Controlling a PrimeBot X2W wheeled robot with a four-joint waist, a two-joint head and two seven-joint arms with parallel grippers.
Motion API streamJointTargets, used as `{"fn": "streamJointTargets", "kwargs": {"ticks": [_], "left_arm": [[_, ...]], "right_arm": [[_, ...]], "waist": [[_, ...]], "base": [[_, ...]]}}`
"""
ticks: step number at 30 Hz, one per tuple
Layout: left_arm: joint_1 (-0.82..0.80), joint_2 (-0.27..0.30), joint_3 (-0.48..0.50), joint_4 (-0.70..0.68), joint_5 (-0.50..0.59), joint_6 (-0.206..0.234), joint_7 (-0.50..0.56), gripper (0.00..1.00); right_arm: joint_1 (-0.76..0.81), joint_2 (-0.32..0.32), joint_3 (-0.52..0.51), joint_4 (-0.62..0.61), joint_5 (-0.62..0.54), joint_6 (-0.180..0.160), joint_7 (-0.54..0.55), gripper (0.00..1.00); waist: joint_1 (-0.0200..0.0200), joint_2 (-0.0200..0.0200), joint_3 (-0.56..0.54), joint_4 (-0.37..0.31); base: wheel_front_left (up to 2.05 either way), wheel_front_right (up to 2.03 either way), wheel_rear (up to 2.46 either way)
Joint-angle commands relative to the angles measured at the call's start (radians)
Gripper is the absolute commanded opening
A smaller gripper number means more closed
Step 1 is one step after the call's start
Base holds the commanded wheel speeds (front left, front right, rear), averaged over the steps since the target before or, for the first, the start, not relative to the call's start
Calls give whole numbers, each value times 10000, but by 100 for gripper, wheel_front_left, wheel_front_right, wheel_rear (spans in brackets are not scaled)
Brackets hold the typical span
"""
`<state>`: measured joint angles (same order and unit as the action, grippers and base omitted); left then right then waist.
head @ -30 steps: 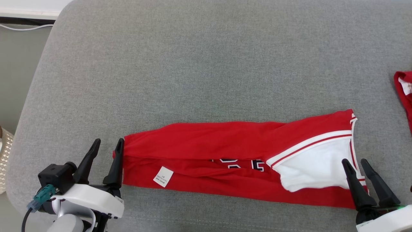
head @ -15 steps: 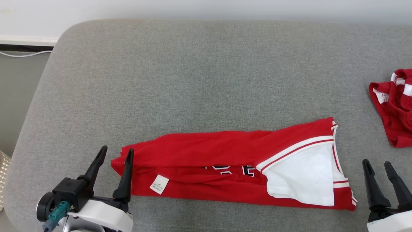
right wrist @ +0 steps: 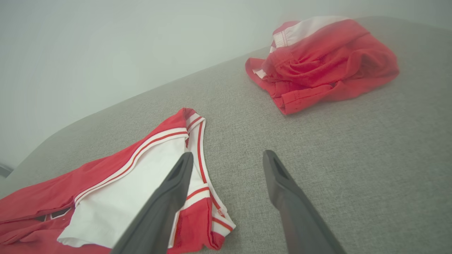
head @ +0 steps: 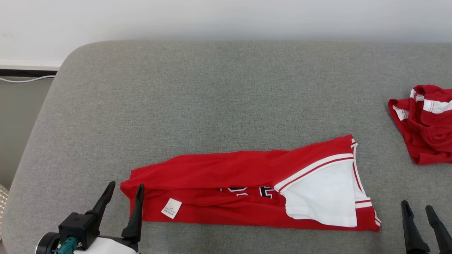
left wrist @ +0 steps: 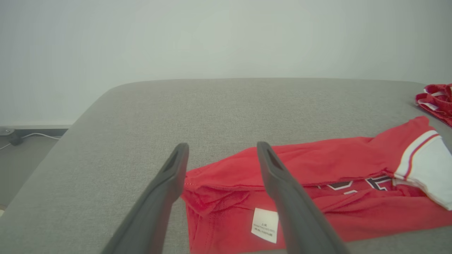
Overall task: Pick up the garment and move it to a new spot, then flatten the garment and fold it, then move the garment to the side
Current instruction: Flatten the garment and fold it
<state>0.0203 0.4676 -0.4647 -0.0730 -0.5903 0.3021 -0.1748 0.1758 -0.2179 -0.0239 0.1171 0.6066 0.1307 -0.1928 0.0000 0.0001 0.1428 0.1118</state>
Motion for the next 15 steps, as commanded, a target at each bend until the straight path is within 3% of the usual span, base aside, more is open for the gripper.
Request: {"fn": "streamJointTargets", "kwargs": {"ticks": [1,15], "left_arm": [[-191,303,445,-323,-2,112,57,100],[-331,288,396,-449,-69,102,72,100]], "right_arm": [[-19,-190,139,-224,-109,0,-8,100],[-673,-338,627,-104,-122,0,317,100]], "waist": [[0,-1,-37,-44],[0,-1,272,41]], "base": [[0,0,0],[0,0,0]]}}
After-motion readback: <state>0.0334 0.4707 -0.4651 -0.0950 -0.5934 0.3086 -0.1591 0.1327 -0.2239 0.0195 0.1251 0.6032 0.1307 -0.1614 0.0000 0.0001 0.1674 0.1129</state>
